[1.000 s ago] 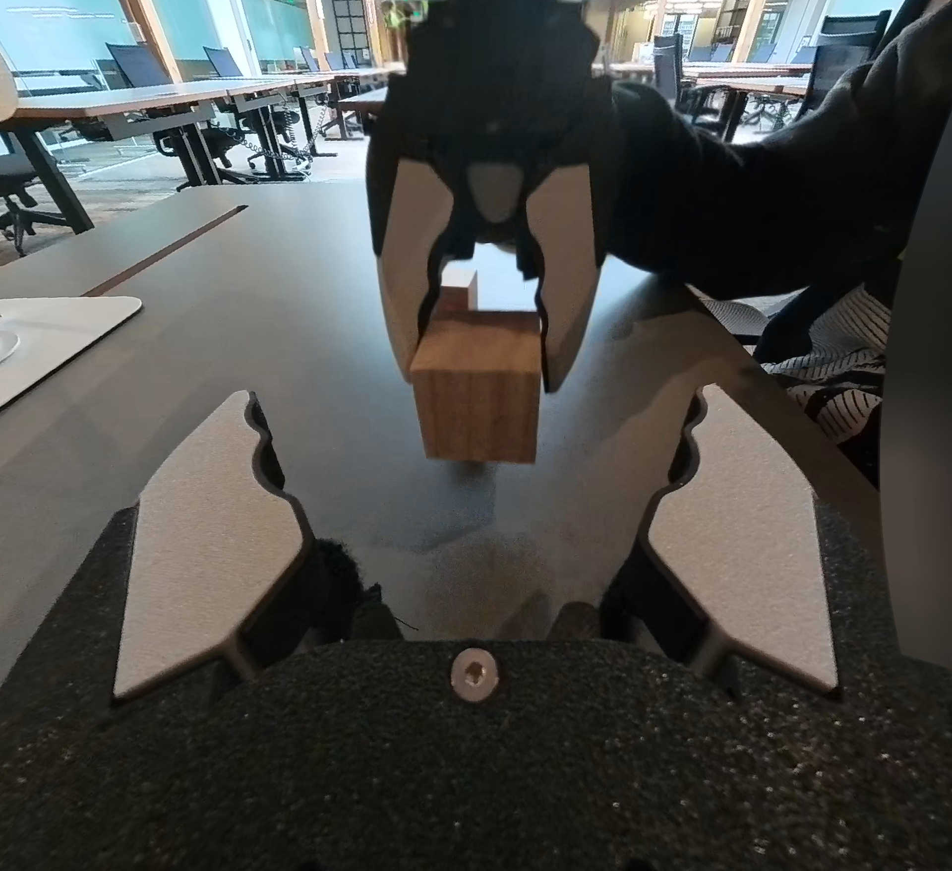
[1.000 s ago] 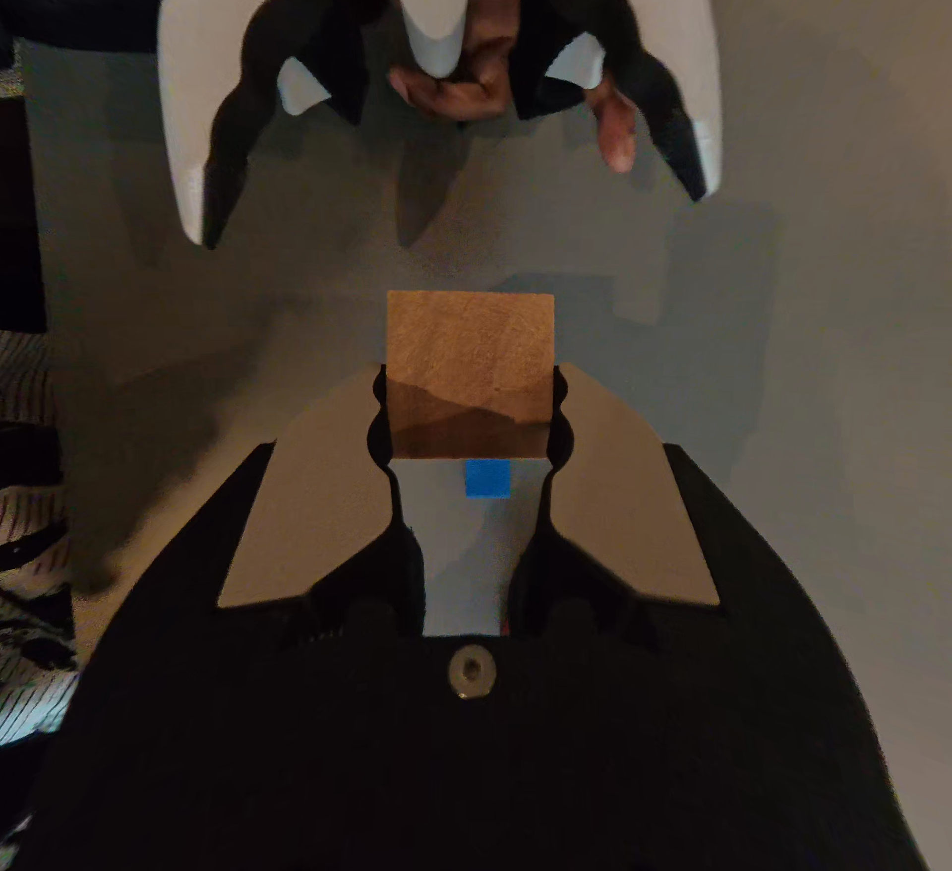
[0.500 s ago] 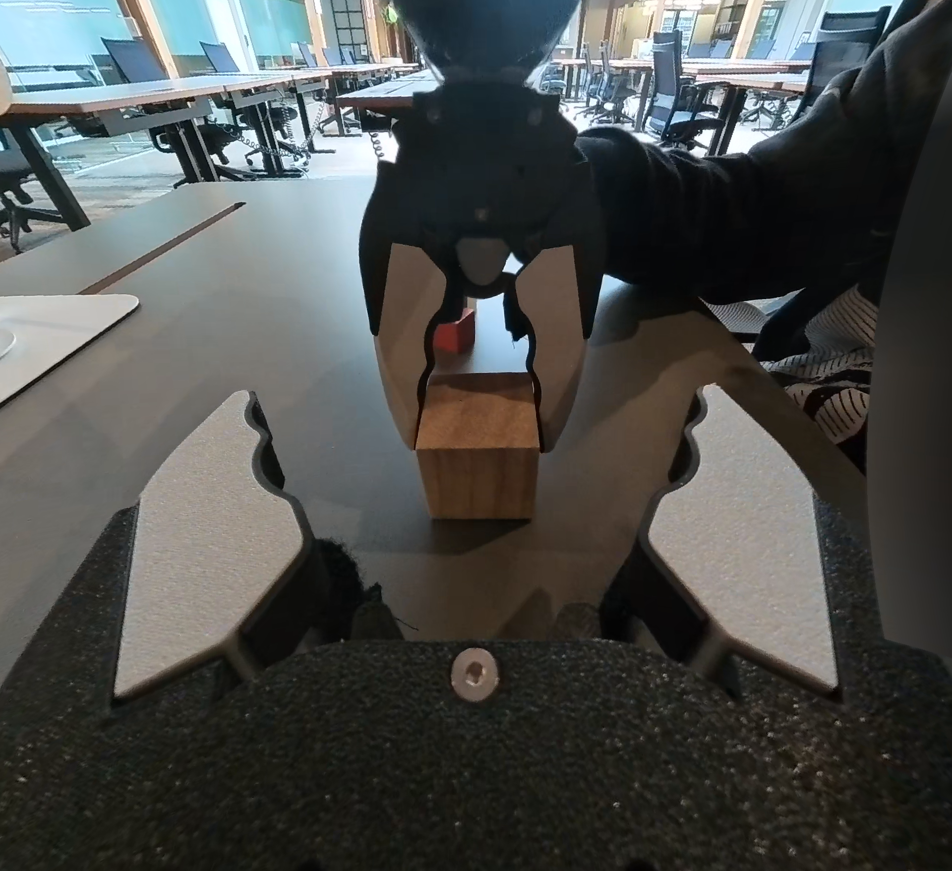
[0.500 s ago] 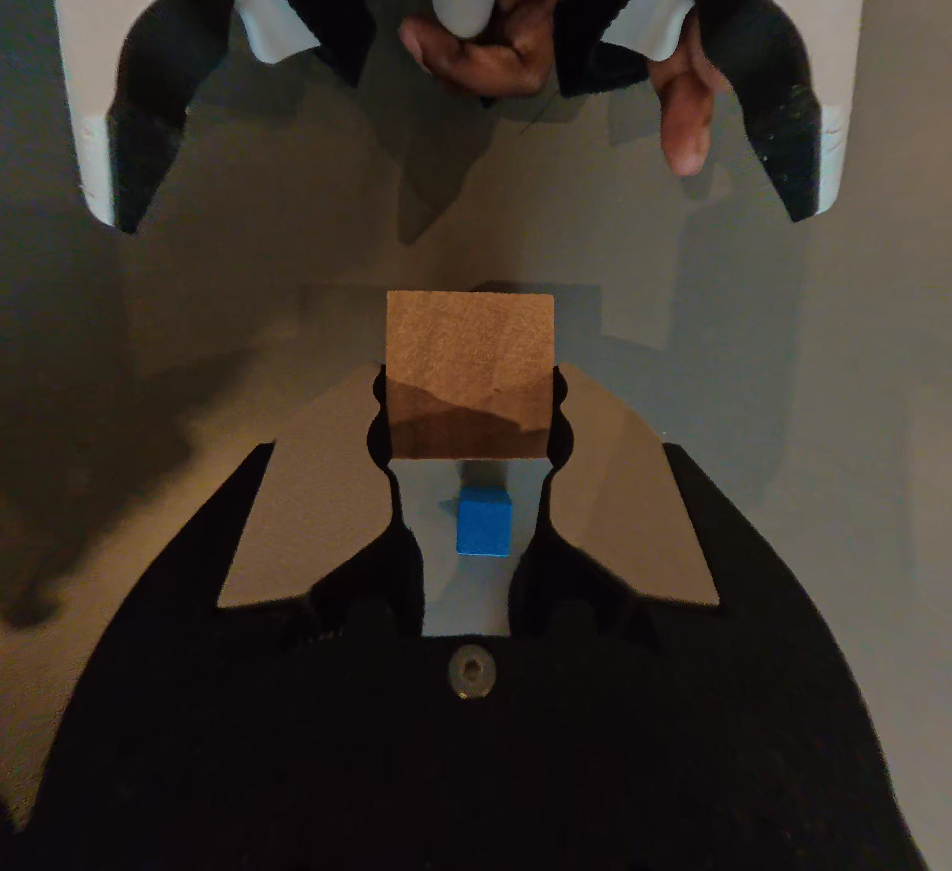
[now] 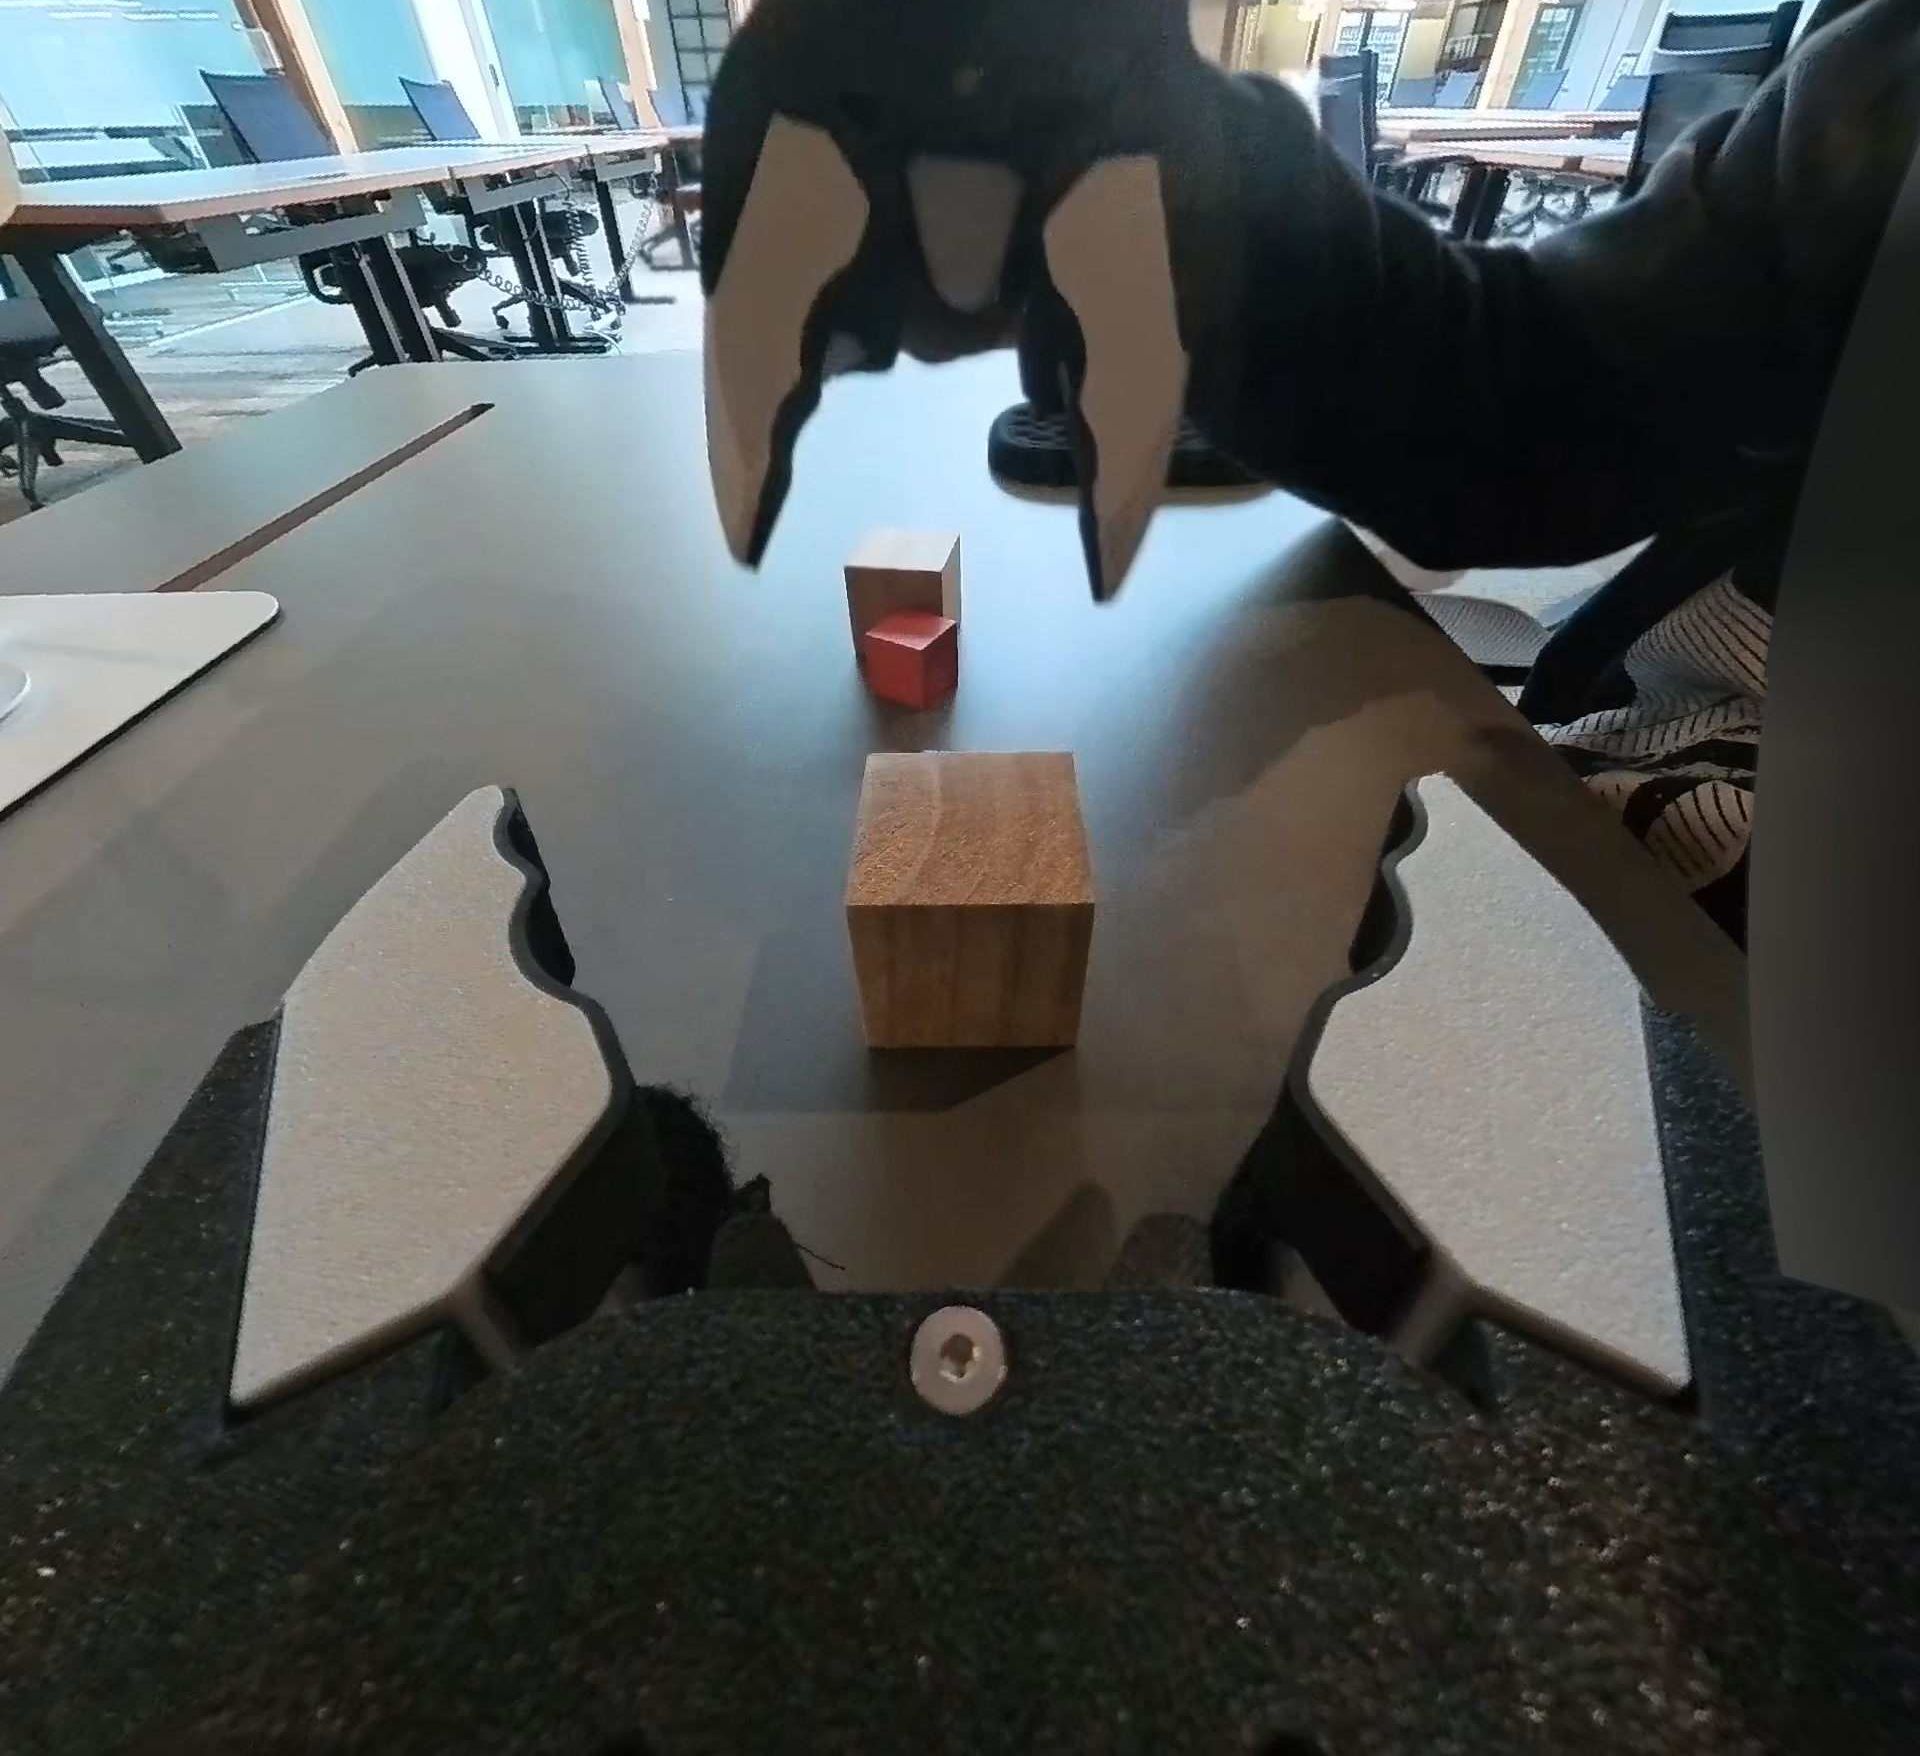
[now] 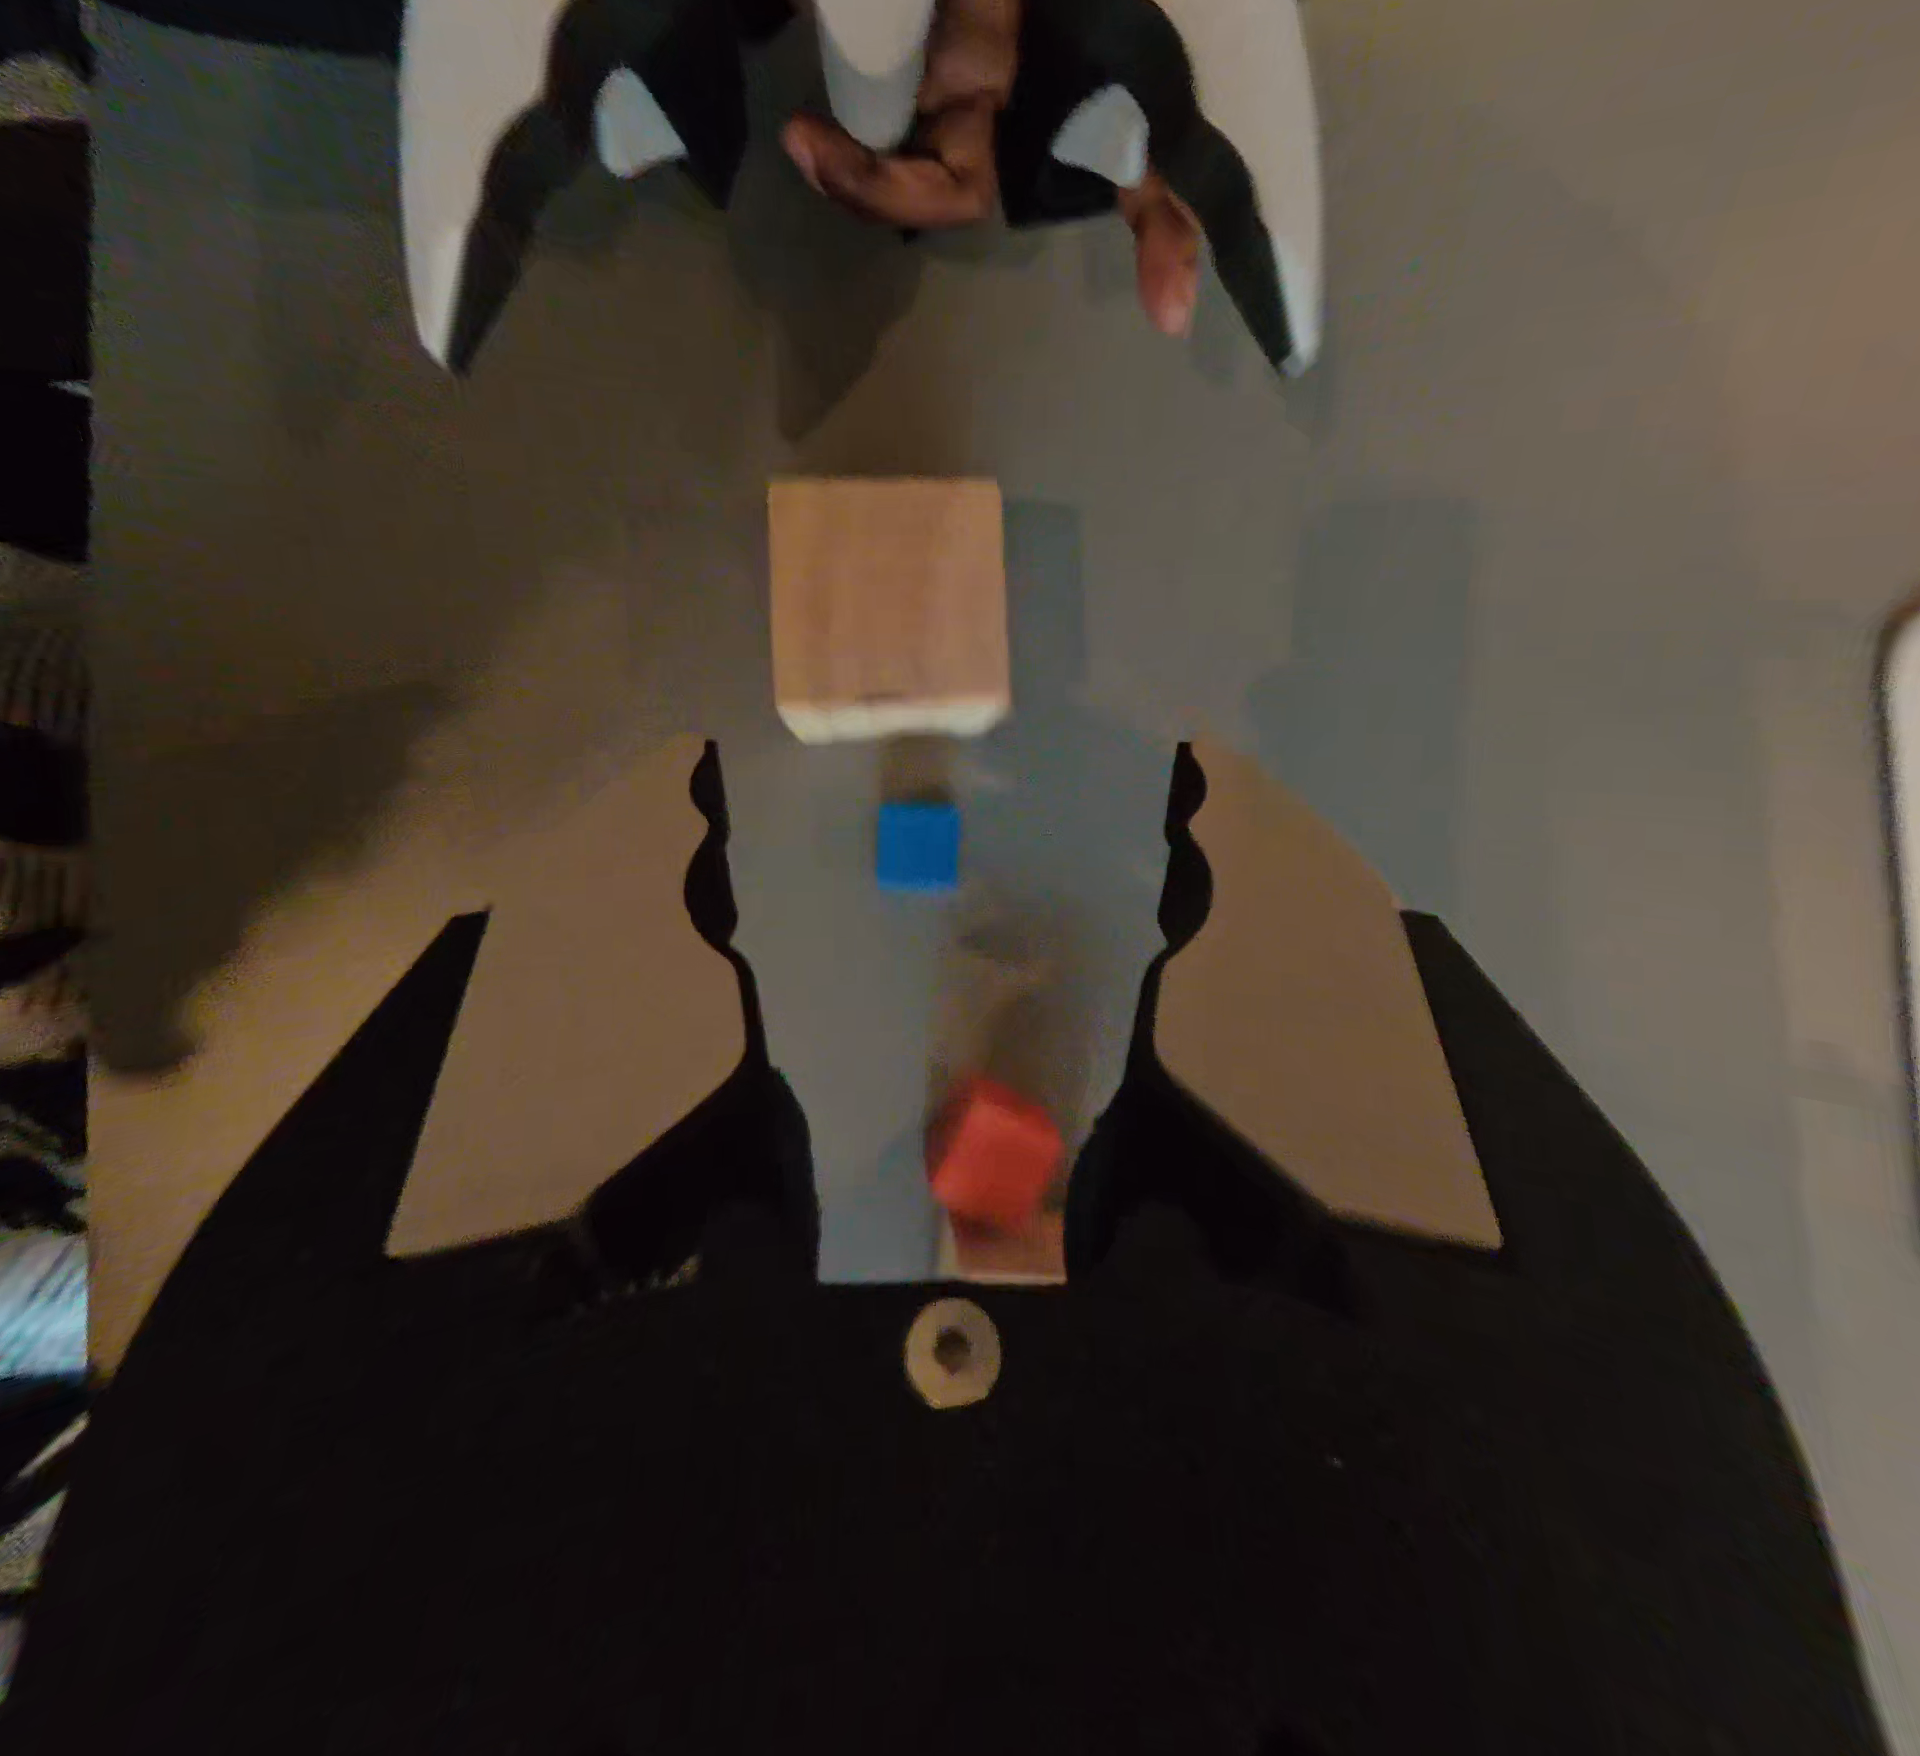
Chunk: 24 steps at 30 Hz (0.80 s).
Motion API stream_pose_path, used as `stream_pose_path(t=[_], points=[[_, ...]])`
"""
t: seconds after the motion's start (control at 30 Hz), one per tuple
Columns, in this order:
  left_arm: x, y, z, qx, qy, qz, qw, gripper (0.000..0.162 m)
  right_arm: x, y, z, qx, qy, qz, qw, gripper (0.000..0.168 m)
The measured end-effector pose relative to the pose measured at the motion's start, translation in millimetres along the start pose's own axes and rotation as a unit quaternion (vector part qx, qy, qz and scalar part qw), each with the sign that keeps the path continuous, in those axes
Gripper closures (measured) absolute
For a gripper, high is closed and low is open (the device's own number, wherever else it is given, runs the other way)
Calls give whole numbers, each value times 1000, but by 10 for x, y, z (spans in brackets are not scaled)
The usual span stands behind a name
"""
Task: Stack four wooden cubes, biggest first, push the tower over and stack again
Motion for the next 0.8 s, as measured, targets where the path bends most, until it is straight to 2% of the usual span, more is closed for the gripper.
stream_pose_path(t=[0.2,0.4,0.53,0.67,0.8], points=[[-1,2,1,1,1,-2,1000,16,-123,-541,599,103,65,44,992,96],[-2,3,1,1,1,-2,1000,16,-109,-422,1110,186,41,2,982,96],[-3,4,1,2,2,-3,1000,16,-138,-322,1204,200,48,-11,979,103],[0,1,-1,1,-1,-3,1000,16,-166,-263,1223,206,45,-8,978,123],[-1,2,0,1,-1,-2,1000,16,-176,-324,1189,225,32,11,974,124]])
Point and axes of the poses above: each gripper's, where its closed fingertips meet, y out along the fingers, z out of its underside, x = y × z across the jaws, the point moved 8 cm from there along -y, back along the fingers, and after that the axes turned 6 degrees about -z, right-handed, at the moved point
